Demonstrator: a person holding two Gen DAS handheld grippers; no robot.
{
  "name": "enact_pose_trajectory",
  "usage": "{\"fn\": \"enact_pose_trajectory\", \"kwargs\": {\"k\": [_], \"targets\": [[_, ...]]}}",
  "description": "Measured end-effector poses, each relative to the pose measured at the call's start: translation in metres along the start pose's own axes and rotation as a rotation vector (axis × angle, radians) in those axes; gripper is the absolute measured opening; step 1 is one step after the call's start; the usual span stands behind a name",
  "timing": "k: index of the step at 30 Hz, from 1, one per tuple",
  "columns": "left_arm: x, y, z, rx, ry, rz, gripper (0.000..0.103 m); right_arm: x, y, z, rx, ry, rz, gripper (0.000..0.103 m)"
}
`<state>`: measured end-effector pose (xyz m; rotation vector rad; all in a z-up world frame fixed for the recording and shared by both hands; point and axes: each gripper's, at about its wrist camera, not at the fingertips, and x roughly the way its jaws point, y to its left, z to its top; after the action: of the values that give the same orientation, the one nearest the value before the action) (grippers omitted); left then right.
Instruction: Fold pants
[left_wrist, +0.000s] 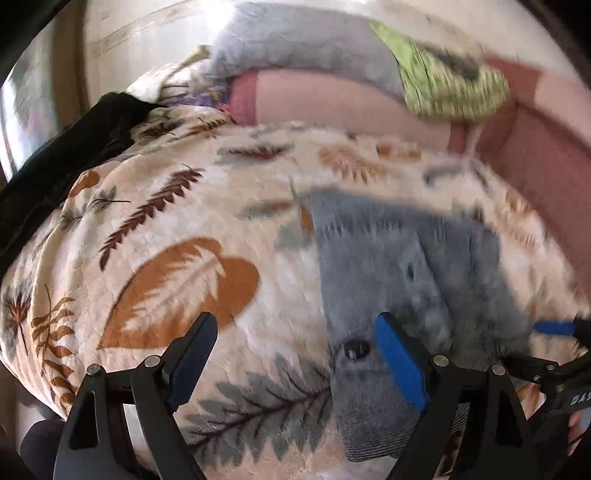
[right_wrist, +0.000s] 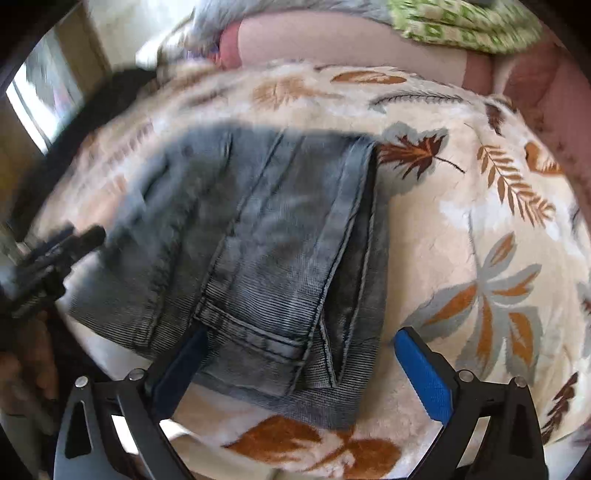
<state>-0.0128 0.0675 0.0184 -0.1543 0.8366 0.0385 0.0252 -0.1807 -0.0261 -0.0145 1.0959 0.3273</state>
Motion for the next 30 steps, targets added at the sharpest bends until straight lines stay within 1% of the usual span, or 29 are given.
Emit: {"fn": "enact_pose_trajectory", "kwargs": {"k": [1,2,3,4,5,7,10,11,12,13,15,17,21,24,26,27,28,30], "targets": [[-0.002,0.011,0.006,-0.055,-0.006,-0.015,0.087,-0.007,-0.012,0.004,0.052,-0.015,0.054,0.102],[-0.001,0.018,0.010,-0.096,0.004,-0.030,0.087,-0.011,-0.022,0.008,0.098,-0.019,0.104,0.102],[0.005,0.028,0.016,-0.151,0.043,-0.077,0.087,-0.012,-0.035,0.013,0.149,-0.015,0.171,0.102],[0.012,0.034,0.021,-0.183,0.083,-0.131,0.087,-0.011,-0.049,0.019,0.211,-0.010,0.249,0.102],[0.020,0.039,0.024,-0.212,0.124,-0.183,0.087,-0.008,-0.059,0.023,0.252,-0.006,0.296,0.102],[0.038,0.043,0.029,-0.264,0.211,-0.292,0.087,0.006,-0.077,0.032,0.314,0.033,0.379,0.102],[0.060,0.034,0.027,-0.290,0.295,-0.393,0.087,0.034,-0.091,0.045,0.396,0.102,0.481,0.102],[0.065,0.028,0.025,-0.285,0.320,-0.400,0.087,0.044,-0.092,0.046,0.404,0.122,0.470,0.102],[0.072,0.020,0.023,-0.270,0.348,-0.410,0.087,0.054,-0.093,0.045,0.408,0.146,0.441,0.102],[0.075,0.013,0.021,-0.253,0.358,-0.412,0.087,0.060,-0.090,0.043,0.414,0.157,0.439,0.102],[0.074,0.000,0.021,-0.200,0.331,-0.376,0.087,0.059,-0.084,0.045,0.402,0.145,0.422,0.102],[0.075,-0.008,0.020,-0.181,0.324,-0.352,0.087,0.056,-0.074,0.047,0.375,0.149,0.419,0.099],[0.074,-0.017,0.019,-0.156,0.301,-0.319,0.087,0.060,-0.066,0.046,0.384,0.143,0.413,0.095],[0.075,-0.024,0.018,-0.139,0.285,-0.295,0.087,0.061,-0.060,0.049,0.373,0.136,0.381,0.093],[0.071,-0.018,0.018,-0.121,0.274,-0.281,0.086,0.056,-0.061,0.047,0.355,0.137,0.349,0.091],[0.070,-0.019,0.018,-0.109,0.268,-0.272,0.082,0.056,-0.059,0.047,0.342,0.139,0.330,0.089],[0.069,-0.021,0.018,-0.096,0.264,-0.270,0.076,0.056,-0.057,0.047,0.332,0.142,0.307,0.088],[0.067,-0.026,0.018,-0.061,0.257,-0.275,0.068,0.056,-0.055,0.046,0.313,0.144,0.271,0.084]]}}
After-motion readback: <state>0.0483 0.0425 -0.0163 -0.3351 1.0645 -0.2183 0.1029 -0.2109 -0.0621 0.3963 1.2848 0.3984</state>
